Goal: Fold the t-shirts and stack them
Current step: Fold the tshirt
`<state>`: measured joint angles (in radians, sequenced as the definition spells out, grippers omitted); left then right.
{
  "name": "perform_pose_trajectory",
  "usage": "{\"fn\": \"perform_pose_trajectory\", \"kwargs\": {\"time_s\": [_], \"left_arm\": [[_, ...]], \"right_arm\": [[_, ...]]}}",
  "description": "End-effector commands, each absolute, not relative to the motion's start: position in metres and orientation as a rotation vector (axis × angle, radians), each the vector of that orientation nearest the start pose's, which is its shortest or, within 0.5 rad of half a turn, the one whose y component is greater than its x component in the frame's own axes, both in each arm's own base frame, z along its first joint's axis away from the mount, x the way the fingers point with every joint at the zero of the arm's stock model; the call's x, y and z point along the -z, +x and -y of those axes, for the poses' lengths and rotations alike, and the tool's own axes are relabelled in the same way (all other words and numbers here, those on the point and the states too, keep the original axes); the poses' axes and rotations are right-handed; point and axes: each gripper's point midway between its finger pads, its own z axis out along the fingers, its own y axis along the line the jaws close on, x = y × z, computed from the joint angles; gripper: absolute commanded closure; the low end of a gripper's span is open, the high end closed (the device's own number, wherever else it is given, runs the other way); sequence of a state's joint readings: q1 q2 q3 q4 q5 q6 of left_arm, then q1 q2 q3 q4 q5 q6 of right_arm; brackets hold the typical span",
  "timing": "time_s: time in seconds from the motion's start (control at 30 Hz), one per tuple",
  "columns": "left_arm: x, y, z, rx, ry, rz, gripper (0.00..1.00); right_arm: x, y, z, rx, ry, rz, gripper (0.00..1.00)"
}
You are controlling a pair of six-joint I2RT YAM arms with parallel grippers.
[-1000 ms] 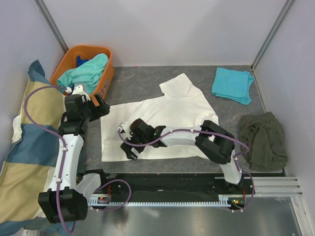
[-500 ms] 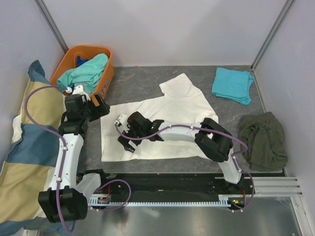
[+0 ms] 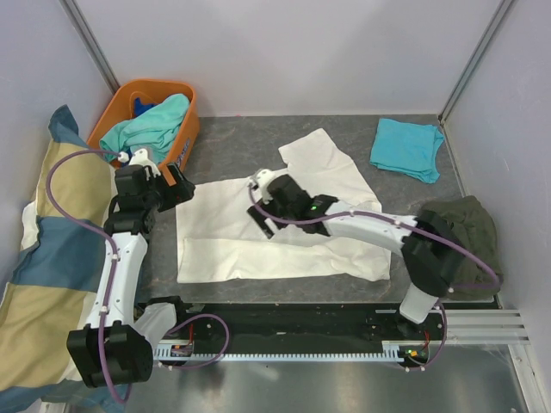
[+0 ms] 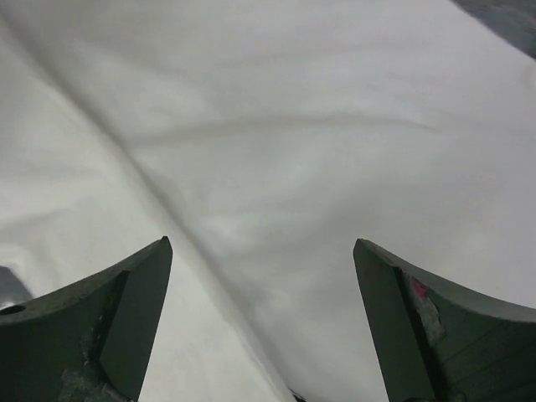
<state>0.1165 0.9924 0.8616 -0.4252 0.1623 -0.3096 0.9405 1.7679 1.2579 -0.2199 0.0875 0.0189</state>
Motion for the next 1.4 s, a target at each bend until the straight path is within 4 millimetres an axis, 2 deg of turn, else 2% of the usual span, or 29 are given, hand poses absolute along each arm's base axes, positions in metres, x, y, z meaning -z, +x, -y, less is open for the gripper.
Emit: {"fn": "perform_pose_trajectory", "kwargs": {"time_s": [0.0,0.07,0.17,0.4,0.5,0.6,0.63,0.7,1.0,1.23,1.37], "left_arm": [[-0.199,0.326,0.016,0.375,-0.324,-2.074,0.0],[-0.197,0.327,0.019,0.394,-0.315,-2.081,0.0],[-0.196,0.328,0.021,0.401,-0.309,-2.078,0.0],[-0.192,0.325,0.023,0.413,-0.294,-2.089,0.0],[-0.192,0.325,0.025,0.427,-0.289,-2.086,0.0],[-0.191,0.326,0.027,0.44,-0.288,-2.087,0.0],[-0.191,0.326,0.028,0.447,-0.282,-2.089,0.0],[-0.19,0.326,0.029,0.455,-0.285,-2.09,0.0],[-0.187,0.325,0.031,0.466,-0.279,-2.095,0.0],[-0.189,0.325,0.032,0.469,-0.273,-2.09,0.0],[-0.19,0.325,0.032,0.472,-0.27,-2.088,0.0]], "right_arm": [[-0.126,0.316,-0.279,-0.169,-0.67,-2.164,0.02],[-0.13,0.316,-0.247,-0.102,-0.583,-2.188,0.02],[-0.134,0.312,-0.216,-0.052,-0.455,-2.226,0.02],[-0.115,0.273,-0.187,-0.064,-0.323,-2.336,0.07],[-0.104,0.259,-0.165,-0.039,-0.158,-2.349,0.16],[-0.092,0.245,-0.15,-0.042,-0.005,-2.359,0.3],[-0.089,0.242,-0.148,-0.052,0.033,-2.364,0.38],[-0.08,0.233,-0.144,-0.084,0.11,-2.376,0.44],[-0.067,0.218,-0.128,-0.08,0.205,-2.383,0.47],[-0.059,0.213,-0.127,-0.09,0.229,-2.398,0.61],[-0.051,0.209,-0.127,-0.091,0.228,-2.417,0.61]]}}
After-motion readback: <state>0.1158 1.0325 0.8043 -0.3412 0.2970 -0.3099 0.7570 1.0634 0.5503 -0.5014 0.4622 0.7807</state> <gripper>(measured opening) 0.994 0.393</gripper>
